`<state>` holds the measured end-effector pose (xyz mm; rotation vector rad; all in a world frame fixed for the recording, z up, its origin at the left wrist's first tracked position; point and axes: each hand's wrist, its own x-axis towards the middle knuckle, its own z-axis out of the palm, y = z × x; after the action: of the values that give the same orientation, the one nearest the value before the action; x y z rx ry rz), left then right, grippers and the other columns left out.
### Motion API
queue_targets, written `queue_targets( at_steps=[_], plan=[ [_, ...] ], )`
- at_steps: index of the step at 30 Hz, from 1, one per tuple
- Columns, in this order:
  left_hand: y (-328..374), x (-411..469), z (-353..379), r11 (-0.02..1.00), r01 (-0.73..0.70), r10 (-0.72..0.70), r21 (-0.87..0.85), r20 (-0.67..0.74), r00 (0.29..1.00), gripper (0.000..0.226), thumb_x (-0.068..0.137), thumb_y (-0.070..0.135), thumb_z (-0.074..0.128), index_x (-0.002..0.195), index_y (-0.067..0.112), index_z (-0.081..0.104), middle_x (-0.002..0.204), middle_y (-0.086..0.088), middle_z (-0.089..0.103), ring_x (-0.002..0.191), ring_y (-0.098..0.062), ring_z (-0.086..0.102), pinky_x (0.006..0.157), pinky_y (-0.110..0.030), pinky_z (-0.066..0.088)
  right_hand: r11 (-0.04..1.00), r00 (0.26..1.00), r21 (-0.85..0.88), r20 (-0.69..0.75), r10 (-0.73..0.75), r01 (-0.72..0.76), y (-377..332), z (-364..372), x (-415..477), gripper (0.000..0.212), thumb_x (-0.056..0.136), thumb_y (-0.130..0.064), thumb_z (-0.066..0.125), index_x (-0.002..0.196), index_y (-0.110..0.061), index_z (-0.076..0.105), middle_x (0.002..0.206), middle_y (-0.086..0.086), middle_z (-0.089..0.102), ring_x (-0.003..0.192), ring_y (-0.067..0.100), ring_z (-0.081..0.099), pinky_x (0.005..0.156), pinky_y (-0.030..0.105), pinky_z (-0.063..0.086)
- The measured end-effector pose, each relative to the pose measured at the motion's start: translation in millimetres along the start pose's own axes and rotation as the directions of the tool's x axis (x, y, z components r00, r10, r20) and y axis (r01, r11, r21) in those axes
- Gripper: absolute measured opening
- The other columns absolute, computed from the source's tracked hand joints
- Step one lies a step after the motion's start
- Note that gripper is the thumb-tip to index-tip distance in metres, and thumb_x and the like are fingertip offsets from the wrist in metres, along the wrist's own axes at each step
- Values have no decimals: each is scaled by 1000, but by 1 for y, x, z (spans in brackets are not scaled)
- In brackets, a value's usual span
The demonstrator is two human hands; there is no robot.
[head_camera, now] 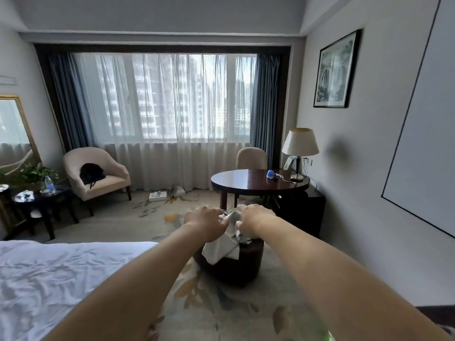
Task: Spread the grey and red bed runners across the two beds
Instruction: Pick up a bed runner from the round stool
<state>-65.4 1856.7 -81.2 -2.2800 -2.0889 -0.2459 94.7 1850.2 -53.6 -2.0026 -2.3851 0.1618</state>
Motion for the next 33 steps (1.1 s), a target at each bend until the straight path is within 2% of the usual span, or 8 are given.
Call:
queue_targets(
  at_steps=[5, 11, 16, 19, 22, 25, 29, 33],
  plan=[
    [-14, 133, 17, 999, 53, -53, -8, 10, 999, 51, 91, 61, 35, 128, 37, 61, 135, 2, 61, 122, -23, 56, 79, -36, 40, 999, 999, -30, 11, -36, 36, 31, -16, 142, 52, 98, -41, 48, 146, -22, 42, 145, 3, 51, 135, 28, 46, 105, 45, 43],
    [-34, 275, 41, 996, 79, -78, -39, 43, 996, 48, 94, 60, 36, 129, 38, 60, 134, -1, 62, 123, -25, 55, 91, -41, 42, 998, 998, -42, 33, -45, 47, 53, -28, 296, 38, 97, -43, 48, 127, -21, 54, 132, 3, 59, 122, 27, 55, 97, 41, 49],
    [-68, 394, 79, 997, 79, -79, -8, 82, 994, 51, 95, 61, 35, 134, 36, 57, 134, -3, 61, 122, -28, 55, 81, -42, 34, 999, 998, -16, 59, -33, 34, 55, -9, 426, 42, 95, -46, 50, 131, -25, 55, 131, 2, 60, 122, 26, 55, 99, 42, 48],
    [-88, 468, 97, 998, 52, -48, -42, 88, 995, 51, 95, 62, 35, 130, 36, 61, 134, -1, 62, 124, -26, 55, 93, -42, 39, 1000, 997, 6, 80, -8, 8, 52, 4, 497, 46, 94, -42, 49, 136, -23, 54, 134, 4, 59, 125, 27, 54, 102, 43, 48],
    [-110, 549, 113, 998, 20, -13, -67, 104, 994, 52, 94, 64, 33, 130, 37, 60, 135, 2, 62, 125, -23, 55, 98, -42, 42, 996, 994, 73, 103, 42, -49, 52, 4, 572, 41, 93, -41, 49, 130, -25, 58, 131, 3, 61, 119, 27, 58, 101, 42, 49],
    [-128, 624, 125, 997, -36, 43, -68, 108, 993, 53, 94, 63, 35, 136, 39, 56, 139, 3, 59, 127, -22, 54, 98, -43, 41, 992, 991, 83, 97, 92, -100, 58, -3, 641, 43, 93, -43, 50, 133, -26, 57, 134, 3, 59, 121, 27, 57, 101, 42, 49],
    [-139, 709, 143, 995, -50, 61, -82, 140, 988, 51, 92, 61, 36, 134, 41, 58, 137, 2, 60, 125, -23, 55, 96, -42, 43, 991, 987, 47, 103, 121, -126, 71, 0, 723, 39, 94, -42, 50, 128, -25, 59, 128, 3, 62, 118, 28, 58, 98, 43, 50],
    [-138, 778, 182, 994, -73, 86, -76, 190, 978, 50, 90, 60, 37, 128, 38, 60, 132, 2, 62, 120, -24, 57, 85, -40, 42, 992, 981, -14, 147, 126, -126, 90, 19, 797, 42, 95, -42, 50, 133, -25, 56, 131, 3, 60, 122, 28, 56, 101, 44, 47]
  ],
)
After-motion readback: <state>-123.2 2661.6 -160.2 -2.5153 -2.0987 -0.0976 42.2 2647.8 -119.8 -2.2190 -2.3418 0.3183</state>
